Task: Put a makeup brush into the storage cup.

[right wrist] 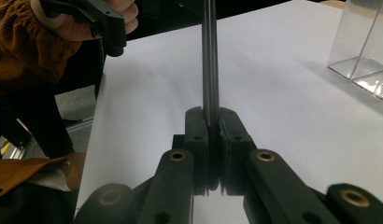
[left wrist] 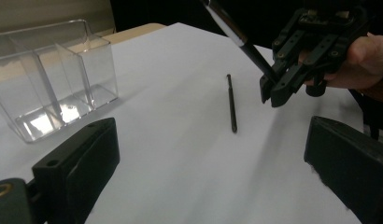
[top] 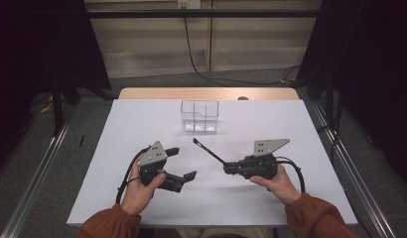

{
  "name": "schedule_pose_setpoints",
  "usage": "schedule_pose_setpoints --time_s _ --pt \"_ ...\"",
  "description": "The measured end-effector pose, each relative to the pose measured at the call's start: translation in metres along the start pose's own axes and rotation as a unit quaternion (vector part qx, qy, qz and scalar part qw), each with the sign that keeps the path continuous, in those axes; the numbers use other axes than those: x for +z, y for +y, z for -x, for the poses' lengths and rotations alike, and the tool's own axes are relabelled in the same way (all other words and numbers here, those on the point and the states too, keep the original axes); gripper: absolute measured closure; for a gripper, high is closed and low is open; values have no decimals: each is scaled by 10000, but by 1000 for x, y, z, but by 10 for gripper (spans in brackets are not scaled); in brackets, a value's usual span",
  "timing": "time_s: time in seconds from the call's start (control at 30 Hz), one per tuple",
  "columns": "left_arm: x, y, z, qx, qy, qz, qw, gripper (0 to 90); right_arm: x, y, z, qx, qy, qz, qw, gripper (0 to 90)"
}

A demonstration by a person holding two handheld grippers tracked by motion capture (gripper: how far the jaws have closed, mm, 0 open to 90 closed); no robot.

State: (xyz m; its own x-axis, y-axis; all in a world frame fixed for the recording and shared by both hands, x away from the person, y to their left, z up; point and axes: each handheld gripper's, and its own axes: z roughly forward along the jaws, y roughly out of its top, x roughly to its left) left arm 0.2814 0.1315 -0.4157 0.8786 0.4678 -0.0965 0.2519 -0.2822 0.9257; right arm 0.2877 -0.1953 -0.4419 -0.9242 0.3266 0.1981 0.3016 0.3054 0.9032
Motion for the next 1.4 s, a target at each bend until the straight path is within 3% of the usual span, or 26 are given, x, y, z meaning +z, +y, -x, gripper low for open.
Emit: schedule_pose_setpoints --time_s 0.4,0.53,0.63,0.7,0.8,0.97,1.03,1.13,1.2,1.37,1.4 --pt "21 13 7 -97 -276 406 9987 32 0 1 -1 -12 -3 41 10000 835" --pt "27 15 9 -45 -276 449 9986 37 -1 2 -2 -32 -17 72 10000 835" --pt "30 17 9 -41 -401 486 9980 48 -1 2 -2 -43 -19 88 9999 835" --pt "32 19 10 63 -386 488 9980 52 -1 2 -2 -34 -14 93 10000 835" --pt "36 21 10 -11 -519 610 9968 47 -1 1 -1 -16 -20 78 10000 834" --pt "45 22 11 10 -347 472 9983 64 -1 1 -1 -20 -27 108 9999 834" --pt "46 22 12 -19 -276 475 9985 100 -2 1 -1 -22 -32 115 9999 834" --pt "48 22 13 -19 -362 447 9983 152 -2 0 -1 -13 -36 119 9999 834" --pt "47 22 13 23 -352 394 9986 237 -2 0 -1 -11 -60 114 9999 834" --pt "46 22 10 -120 -394 503 9979 355 -1 -2 -2 -6 -29 87 10000 835" --pt "45 22 9 -132 -424 533 9976 420 -1 -2 -2 -12 -26 74 10000 835"
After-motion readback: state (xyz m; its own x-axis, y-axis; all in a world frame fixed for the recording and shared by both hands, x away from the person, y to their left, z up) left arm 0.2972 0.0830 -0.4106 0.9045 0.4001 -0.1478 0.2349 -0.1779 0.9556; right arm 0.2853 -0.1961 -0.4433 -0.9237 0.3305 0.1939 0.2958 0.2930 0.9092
